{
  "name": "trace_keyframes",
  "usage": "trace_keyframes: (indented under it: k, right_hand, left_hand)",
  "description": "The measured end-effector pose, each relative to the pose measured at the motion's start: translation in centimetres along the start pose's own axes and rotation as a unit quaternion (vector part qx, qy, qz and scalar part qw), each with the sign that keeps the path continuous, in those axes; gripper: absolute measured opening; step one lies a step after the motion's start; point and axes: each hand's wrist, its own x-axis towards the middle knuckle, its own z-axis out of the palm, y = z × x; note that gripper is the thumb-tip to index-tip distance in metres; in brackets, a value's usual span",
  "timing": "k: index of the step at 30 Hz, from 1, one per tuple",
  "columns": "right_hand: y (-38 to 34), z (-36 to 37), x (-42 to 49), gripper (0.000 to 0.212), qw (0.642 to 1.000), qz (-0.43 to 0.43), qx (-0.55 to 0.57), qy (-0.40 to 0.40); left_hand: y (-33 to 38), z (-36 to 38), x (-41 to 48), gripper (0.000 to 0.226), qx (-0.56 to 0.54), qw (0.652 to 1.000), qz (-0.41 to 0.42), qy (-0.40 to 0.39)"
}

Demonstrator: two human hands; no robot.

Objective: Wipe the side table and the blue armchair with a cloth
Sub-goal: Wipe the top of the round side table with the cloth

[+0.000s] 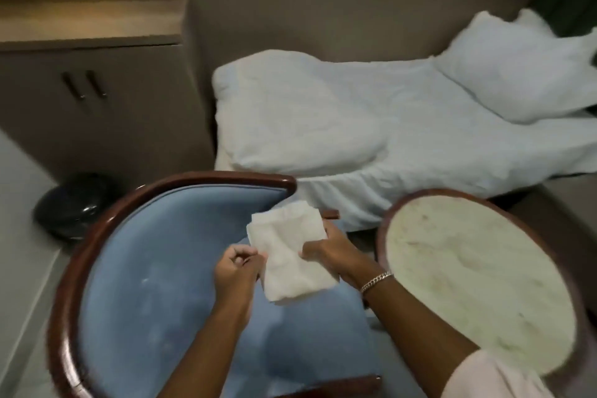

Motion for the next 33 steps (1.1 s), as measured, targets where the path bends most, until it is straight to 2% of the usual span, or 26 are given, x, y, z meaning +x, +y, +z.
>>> trace_keyframes:
  k: [4, 7, 9, 12, 15, 17, 19, 20, 21, 23, 26, 27, 28, 30, 31, 33]
  right_hand:
    - [3.7, -7.9, -0.1, 0.051, 0.996, 0.007, -0.034, 0.085]
    - [7.2, -12.5, 0.0, 0.069, 0.982, 0.021, -0.043, 0.181]
    - [9.6, -15.6, 0.4, 0.079, 0.966, 0.032, -0.091, 0.24]
    - [13.6, -20.9, 2.1, 0.081, 0.942, 0.011, -0.137, 0.307]
    - [18.1, -25.6, 4.4, 0.071, 0.929, 0.002, -0.206, 0.308]
    - [21.6, -28.7, 6.9, 0.06, 0.916, 0.019, -0.302, 0.263]
    - [24.1, -30.6, 9.4, 0.05, 0.873, 0.051, -0.419, 0.245]
    - [25.3, -30.7, 10.6, 0.048, 0.845, 0.037, -0.469, 0.255]
    - [26.6, -30.2, 11.5, 0.05, 0.821, 0.001, -0.508, 0.26]
    - [28.8, -27.7, 11.5, 0.06, 0.788, -0.084, -0.575, 0.206]
    - [33.1, -26.0, 8.7, 0.064, 0.766, -0.175, -0.609, 0.107]
    - [34.0, -26.4, 7.6, 0.063, 0.765, -0.193, -0.61, 0.081]
    - [34.0, -27.0, 7.2, 0.062, 0.761, -0.203, -0.612, 0.069]
    - [32.5, -28.3, 10.2, 0.059, 0.746, -0.192, -0.632, 0.086]
    - [31.1, -28.5, 12.9, 0.06, 0.738, -0.165, -0.643, 0.12]
    - [28.1, -28.1, 19.0, 0.062, 0.759, -0.074, -0.618, 0.19]
  left_hand:
    - [-3.8, 8.6, 0.1, 0.022, 0.055, 0.998, -0.011, -0.033]
    - [-7.1, 14.5, 1.0, 0.022, 0.086, 0.994, -0.023, -0.06]
    - [-9.8, 18.4, 1.9, 0.022, 0.117, 0.988, -0.021, -0.096]
    - [-13.9, 24.5, 2.8, 0.026, 0.155, 0.979, 0.015, -0.131]
    - [-17.8, 28.9, 3.7, 0.018, 0.176, 0.973, 0.016, -0.149]
    - [-20.8, 30.0, 5.7, 0.029, 0.196, 0.968, 0.005, -0.159]
    - [-23.6, 29.3, 8.5, 0.044, 0.241, 0.961, 0.045, -0.126]
    - [-25.2, 28.4, 10.1, 0.047, 0.286, 0.95, 0.084, -0.094]
    - [-26.9, 27.1, 11.8, 0.047, 0.345, 0.928, 0.123, -0.07]
    - [-29.6, 24.4, 14.9, 0.052, 0.476, 0.856, 0.193, -0.056]
    - [-33.1, 22.0, 18.0, 0.063, 0.669, 0.684, 0.286, -0.057]
    - [-34.0, 21.7, 18.5, 0.066, 0.701, 0.645, 0.301, -0.052]
    - [-34.7, 21.4, 18.7, 0.07, 0.714, 0.623, 0.315, -0.044]
    - [-35.3, 21.4, 19.2, 0.075, 0.721, 0.609, 0.331, -0.027]
    - [-35.4, 21.4, 19.3, 0.076, 0.721, 0.606, 0.335, -0.024]
    - [-35.4, 21.3, 19.2, 0.076, 0.721, 0.608, 0.331, -0.021]
